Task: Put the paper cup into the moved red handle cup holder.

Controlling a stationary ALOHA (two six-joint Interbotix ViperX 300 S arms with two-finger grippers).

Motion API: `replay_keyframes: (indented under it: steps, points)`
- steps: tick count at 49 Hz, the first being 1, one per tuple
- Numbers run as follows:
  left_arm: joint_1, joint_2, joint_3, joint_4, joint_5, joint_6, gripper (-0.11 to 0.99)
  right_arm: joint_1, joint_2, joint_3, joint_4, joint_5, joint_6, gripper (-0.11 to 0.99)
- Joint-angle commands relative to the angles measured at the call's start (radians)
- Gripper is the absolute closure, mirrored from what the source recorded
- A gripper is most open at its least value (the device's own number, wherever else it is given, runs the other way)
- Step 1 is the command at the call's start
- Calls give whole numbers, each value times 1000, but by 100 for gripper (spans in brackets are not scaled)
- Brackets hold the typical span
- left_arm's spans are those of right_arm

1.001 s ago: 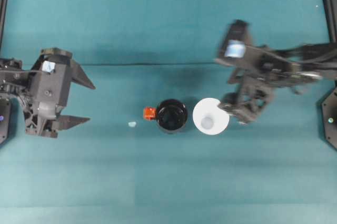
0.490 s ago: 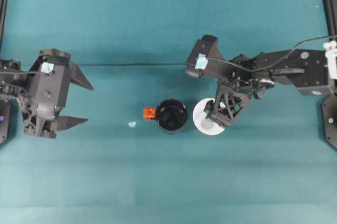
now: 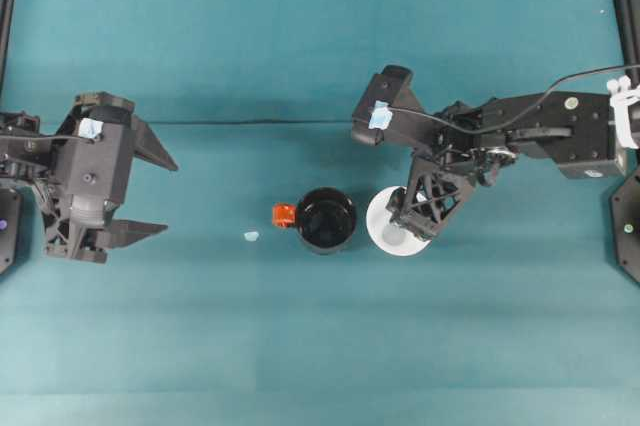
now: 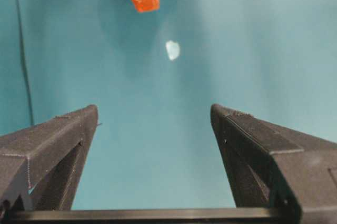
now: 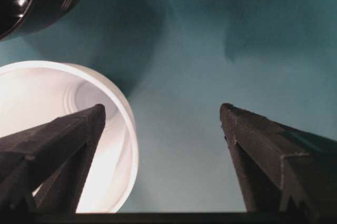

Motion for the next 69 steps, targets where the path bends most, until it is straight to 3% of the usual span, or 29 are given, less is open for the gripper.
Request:
replay_keyframes:
  steps: [1,7,11,15,24,31,48,59,69]
  points:
    - [-3,-3,-11,2,-5,0,-5,0,3,-15,2,-2,3,-6]
    - [-2,-3,-9,2,-5,-3,-5,5,14,-15,6,-2,2,-6]
    - [-2,-3,-11,2,-3,-3,-5,14,15,-18,9,-2,2,1]
    - [-2,-3,-11,2,-5,-5,-5,15,17,-18,14,-2,3,19]
    - [-3,-3,-11,2,-5,-5,-5,15,15,-18,31,8,2,71]
    - [-2,-3,-12,2,-5,-5,-5,20,15,-20,43,26,-3,93]
    - [-2,0,-15,2,-5,-12,-5,31,17,-35,44,55,-5,98]
    - [-3,-2,-14,2,-5,-31,-5,21,-34,-117,43,249,-12,98]
    - [-2,-6,-12,2,-5,-37,-5,6,-110,-270,40,405,-37,98]
